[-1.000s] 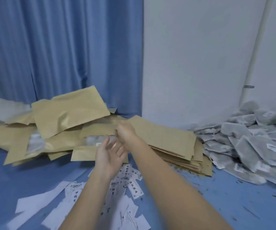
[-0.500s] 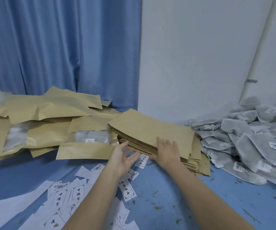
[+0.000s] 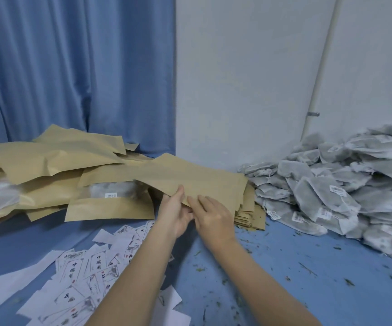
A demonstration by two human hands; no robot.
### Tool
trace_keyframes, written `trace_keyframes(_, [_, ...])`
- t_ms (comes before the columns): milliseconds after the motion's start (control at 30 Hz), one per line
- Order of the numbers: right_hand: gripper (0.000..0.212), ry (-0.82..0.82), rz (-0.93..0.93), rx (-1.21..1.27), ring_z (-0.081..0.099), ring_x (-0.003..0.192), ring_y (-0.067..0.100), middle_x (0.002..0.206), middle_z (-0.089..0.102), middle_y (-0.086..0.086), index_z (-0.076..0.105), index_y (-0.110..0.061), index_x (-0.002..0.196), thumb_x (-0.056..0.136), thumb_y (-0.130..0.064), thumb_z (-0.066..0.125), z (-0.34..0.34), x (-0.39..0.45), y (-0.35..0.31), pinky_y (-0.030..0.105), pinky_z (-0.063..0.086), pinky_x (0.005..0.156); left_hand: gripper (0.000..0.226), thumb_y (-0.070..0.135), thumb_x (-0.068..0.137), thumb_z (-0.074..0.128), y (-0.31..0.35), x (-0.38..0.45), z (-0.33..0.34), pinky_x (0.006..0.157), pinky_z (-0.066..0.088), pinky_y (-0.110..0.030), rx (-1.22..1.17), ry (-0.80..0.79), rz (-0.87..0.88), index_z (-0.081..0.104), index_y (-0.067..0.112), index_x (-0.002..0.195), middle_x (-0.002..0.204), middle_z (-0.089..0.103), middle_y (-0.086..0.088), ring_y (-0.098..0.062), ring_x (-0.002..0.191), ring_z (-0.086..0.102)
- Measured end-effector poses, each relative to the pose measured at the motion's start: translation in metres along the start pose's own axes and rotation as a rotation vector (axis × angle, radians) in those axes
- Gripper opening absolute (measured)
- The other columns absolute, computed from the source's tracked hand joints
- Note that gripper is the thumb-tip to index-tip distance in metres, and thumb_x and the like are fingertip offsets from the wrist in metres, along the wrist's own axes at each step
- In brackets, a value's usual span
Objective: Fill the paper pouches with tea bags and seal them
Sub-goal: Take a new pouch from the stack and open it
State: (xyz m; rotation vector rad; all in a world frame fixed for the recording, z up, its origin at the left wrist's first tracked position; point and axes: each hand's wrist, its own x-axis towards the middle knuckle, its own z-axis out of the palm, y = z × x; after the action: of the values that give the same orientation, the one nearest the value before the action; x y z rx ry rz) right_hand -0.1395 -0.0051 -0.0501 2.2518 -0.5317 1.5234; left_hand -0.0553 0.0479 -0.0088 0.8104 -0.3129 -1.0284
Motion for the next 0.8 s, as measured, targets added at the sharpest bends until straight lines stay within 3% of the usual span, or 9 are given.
trace_keyframes(67, [0.024, -0.033, -0.003, 0.094, 0.065, 0.069, 0.024, 0.079, 0.068, 0.007, 0.074, -0.008, 0.092, 0.068, -0.004, 0.076, -0.010, 0.001, -0.005, 0.029, 0.054, 0.065, 0.015, 0.016, 0.103, 0.036, 0.004, -0.010, 0.005, 0.047, 0.052, -0.027, 0.082, 0.047, 0.141, 0.049, 0.016, 0.110, 0.092, 0.062, -0.008, -0.020, 0.065, 0.066])
trace_keyframes(167, [0.027, -0.198, 0.011, 0.290, 0.063, 0.081, 0.023, 0.095, 0.068, 0.008, 0.067, -0.008, 0.110, 0.084, -0.011, 0.062, -0.033, 0.005, -0.015, 0.025, 0.046, 0.075, 0.025, 0.017, 0.103, 0.035, 0.007, -0.020, 0.008, 0.082, 0.053, -0.035, 0.361, 0.109, 0.327, 0.050, 0.017, 0.123, 0.109, 0.064, -0.006, -0.020, 0.094, 0.062])
trace_keyframes(233, [0.031, -0.361, 0.215, 0.480, 0.060, 0.096, 0.017, 0.111, 0.066, 0.002, 0.060, -0.014, 0.122, 0.094, -0.020, 0.051, -0.048, 0.012, -0.020, 0.020, 0.042, 0.083, 0.032, 0.016, 0.101, 0.038, 0.009, -0.025, 0.005, 0.099, 0.044, -0.036, 0.638, 0.193, 0.478, 0.048, 0.015, 0.132, 0.122, 0.061, -0.008, -0.022, 0.109, 0.056])
trace_keyframes(300, [0.031, -0.397, 0.620, 0.767, 0.059, 0.105, 0.009, 0.120, 0.064, -0.002, 0.060, -0.021, 0.122, 0.097, -0.032, 0.046, -0.064, 0.025, -0.023, 0.020, 0.043, 0.095, 0.044, 0.004, 0.097, 0.038, 0.012, -0.032, 0.001, 0.092, 0.040, -0.022, 0.877, 0.192, 0.657, 0.048, 0.019, 0.136, 0.114, 0.062, -0.004, -0.024, 0.111, 0.055])
trace_keyframes(367, [0.026, -0.286, 0.977, 1.127, 0.065, 0.096, 0.013, 0.109, 0.068, 0.001, 0.063, -0.024, 0.104, 0.097, -0.038, 0.043, -0.083, 0.048, -0.022, 0.035, 0.050, 0.094, 0.066, -0.008, 0.089, 0.034, 0.014, -0.043, -0.002, 0.072, 0.036, -0.016, 1.106, 0.170, 0.814, 0.045, 0.034, 0.138, 0.098, 0.059, 0.005, -0.022, 0.092, 0.056])
trace_keyframes(467, [0.033, -0.054, 1.248, 1.520, 0.066, 0.072, 0.016, 0.076, 0.067, 0.000, 0.060, -0.018, 0.085, 0.096, -0.043, 0.041, -0.112, 0.078, -0.002, 0.044, 0.057, 0.079, 0.089, -0.019, 0.079, 0.034, 0.015, -0.059, -0.009, 0.075, 0.041, -0.030, 1.461, 0.163, 1.007, 0.031, 0.045, 0.141, 0.096, 0.049, -0.001, -0.024, 0.082, 0.045])
trace_keyframes(567, [0.048, -0.082, 1.301, 1.484, 0.067, 0.079, 0.019, 0.087, 0.071, 0.004, 0.066, -0.015, 0.099, 0.091, -0.056, 0.042, -0.136, 0.094, 0.022, 0.037, 0.058, 0.069, 0.093, -0.018, 0.078, 0.038, 0.012, -0.066, -0.016, 0.079, 0.040, -0.040, 1.703, 0.214, 1.026, 0.020, 0.045, 0.144, 0.106, 0.044, -0.012, -0.031, 0.090, 0.044])
trace_keyframes(700, [0.010, -0.059, 1.295, 1.256, 0.061, 0.048, 0.009, 0.060, 0.068, -0.001, 0.069, -0.006, 0.081, 0.084, -0.014, 0.065, -0.151, 0.090, 0.034, 0.017, 0.044, 0.041, 0.091, -0.019, 0.080, 0.038, 0.005, -0.068, -0.026, 0.092, 0.035, -0.041, 1.805, 0.258, 1.061, 0.015, 0.042, 0.144, 0.129, 0.043, -0.017, -0.032, 0.107, 0.043])
trace_keyframes(800, [0.015, -0.068, 1.329, 1.238, 0.055, 0.041, 0.008, 0.055, 0.065, -0.003, 0.066, -0.010, 0.074, 0.086, -0.018, 0.063, -0.153, 0.084, 0.045, 0.013, 0.036, 0.036, 0.092, -0.027, 0.075, 0.039, 0.000, -0.071, -0.028, 0.092, 0.035, -0.050, 1.875, 0.279, 1.115, 0.030, 0.033, 0.144, 0.129, 0.047, -0.023, -0.037, 0.105, 0.047])
